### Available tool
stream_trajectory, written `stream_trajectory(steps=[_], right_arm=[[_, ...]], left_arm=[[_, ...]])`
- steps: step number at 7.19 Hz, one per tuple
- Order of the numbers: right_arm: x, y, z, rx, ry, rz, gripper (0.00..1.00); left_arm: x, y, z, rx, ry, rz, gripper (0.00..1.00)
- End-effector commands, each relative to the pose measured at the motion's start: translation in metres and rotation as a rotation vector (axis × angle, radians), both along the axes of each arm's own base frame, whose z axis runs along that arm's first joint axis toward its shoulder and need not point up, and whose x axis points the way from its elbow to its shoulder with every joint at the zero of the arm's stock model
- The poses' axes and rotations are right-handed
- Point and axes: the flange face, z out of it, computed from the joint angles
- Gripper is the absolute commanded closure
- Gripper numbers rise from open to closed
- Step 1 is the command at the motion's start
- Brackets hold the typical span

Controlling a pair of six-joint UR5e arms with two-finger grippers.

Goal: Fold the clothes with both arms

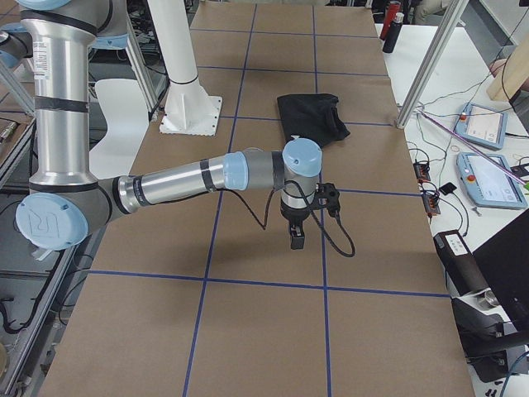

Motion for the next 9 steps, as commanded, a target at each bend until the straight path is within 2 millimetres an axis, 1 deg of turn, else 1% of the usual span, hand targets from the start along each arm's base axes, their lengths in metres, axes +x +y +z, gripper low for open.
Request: stream_trajectory(steps=[1, 4, 5, 6, 7, 9], right_arm=[[-0.002, 0.0, -0.001, 0.001, -0.002, -0.003, 0.0], [-0.003, 0.0, -0.001, 0.006, -0.001, -0.012, 0.0], [-0.021, -0.004, -0.002, 0.015, 0.005, -0.053, 0.0], [-0.059, -0.017, -0.015, 0.044, 0.032, -0.125, 0.0], [-0.061, -0.022, -0.019, 0.067, 0.087, -0.129, 0.0], [-0.062, -0.021, -0.025, 0.075, 0.077, -0.128, 0.0]], left_arm=[[0.0, 0.001, -0.003, 0.007, 0.004, 0.0, 0.01], [0.0, 0.002, -0.004, 0.007, 0.004, 0.0, 0.01], [0.0, 0.002, -0.004, 0.008, 0.004, 0.0, 0.01], [0.0, 0.001, -0.005, 0.01, 0.004, 0.002, 0.01], [0.0, 0.001, -0.006, 0.013, 0.005, 0.002, 0.01], [0.0, 0.001, -0.006, 0.013, 0.005, 0.002, 0.01]])
